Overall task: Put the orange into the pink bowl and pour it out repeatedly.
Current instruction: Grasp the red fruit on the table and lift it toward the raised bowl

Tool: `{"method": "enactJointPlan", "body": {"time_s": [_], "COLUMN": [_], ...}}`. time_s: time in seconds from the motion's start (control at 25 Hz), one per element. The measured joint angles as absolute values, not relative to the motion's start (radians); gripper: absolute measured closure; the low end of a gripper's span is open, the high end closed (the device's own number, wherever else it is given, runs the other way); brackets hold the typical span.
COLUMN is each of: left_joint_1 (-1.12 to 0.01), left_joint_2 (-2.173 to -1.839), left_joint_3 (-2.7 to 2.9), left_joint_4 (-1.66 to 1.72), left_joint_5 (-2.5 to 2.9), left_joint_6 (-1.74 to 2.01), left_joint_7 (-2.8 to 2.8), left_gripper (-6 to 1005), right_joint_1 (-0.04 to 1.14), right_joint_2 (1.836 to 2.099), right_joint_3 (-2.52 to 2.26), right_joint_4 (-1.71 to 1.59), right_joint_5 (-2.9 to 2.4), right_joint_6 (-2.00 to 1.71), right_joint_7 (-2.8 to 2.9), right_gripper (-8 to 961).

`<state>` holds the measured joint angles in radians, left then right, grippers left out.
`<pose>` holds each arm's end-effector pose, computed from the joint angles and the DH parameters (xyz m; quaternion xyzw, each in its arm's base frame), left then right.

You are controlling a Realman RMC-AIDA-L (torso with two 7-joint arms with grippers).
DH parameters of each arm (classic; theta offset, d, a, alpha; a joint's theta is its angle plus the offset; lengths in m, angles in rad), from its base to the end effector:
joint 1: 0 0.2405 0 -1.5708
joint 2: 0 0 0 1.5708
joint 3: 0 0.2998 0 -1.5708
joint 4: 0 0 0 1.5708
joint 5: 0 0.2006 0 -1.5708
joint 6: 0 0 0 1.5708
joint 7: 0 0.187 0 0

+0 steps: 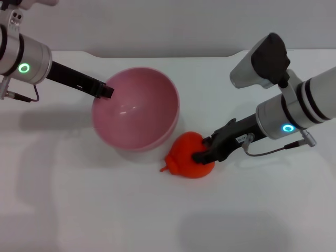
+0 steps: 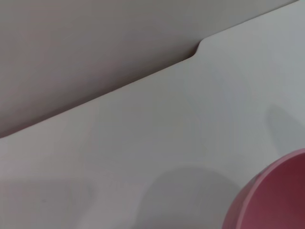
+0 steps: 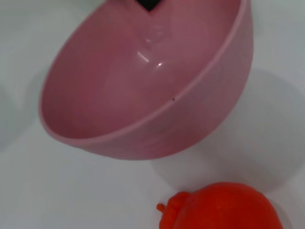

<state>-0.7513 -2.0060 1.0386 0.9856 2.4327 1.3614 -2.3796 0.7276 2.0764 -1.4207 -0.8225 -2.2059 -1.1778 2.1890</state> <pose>-0.2371 0.4491 -0.0269 -0.8998 -0.3852 0.0233 0.2037 0.2241 0.3992 -0.1341 -0.9538 0.2797 -0.0491 0.0977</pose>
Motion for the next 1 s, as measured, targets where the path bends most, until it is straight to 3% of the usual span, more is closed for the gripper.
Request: {"method": "enactJointPlan", "body": {"time_s": [0.48,0.72,1.0], "left_joint_1": [-0.746,-0.746,-0.745], "left_joint_2": [-2.006,-2.006,-1.999], "left_joint_3": [1.039,1.038,1.038], "left_joint_4": [0.988,0.988,0.988], "left_joint_5": [2.433,2.433,2.433], "left_joint_6": [1.360,1.358,1.355], "left_joint_7": [-2.376,-2.375,-2.372], "left_gripper": [942,941,940], "right_joint_1": [0.729,0.736,0.692], "right_joint_2": [2.080,2.080,2.076], "right_joint_3": [-1.446,-1.449,-1.430], "right_joint_4": [-0.798,-0.802,-0.893], "right_joint_5": [-2.183,-2.179,-2.172], "right_joint_6": [-1.113,-1.112,-1.110], "right_joint_7": [2.188,2.187,2.194], "right_gripper": [602,792,896]}}
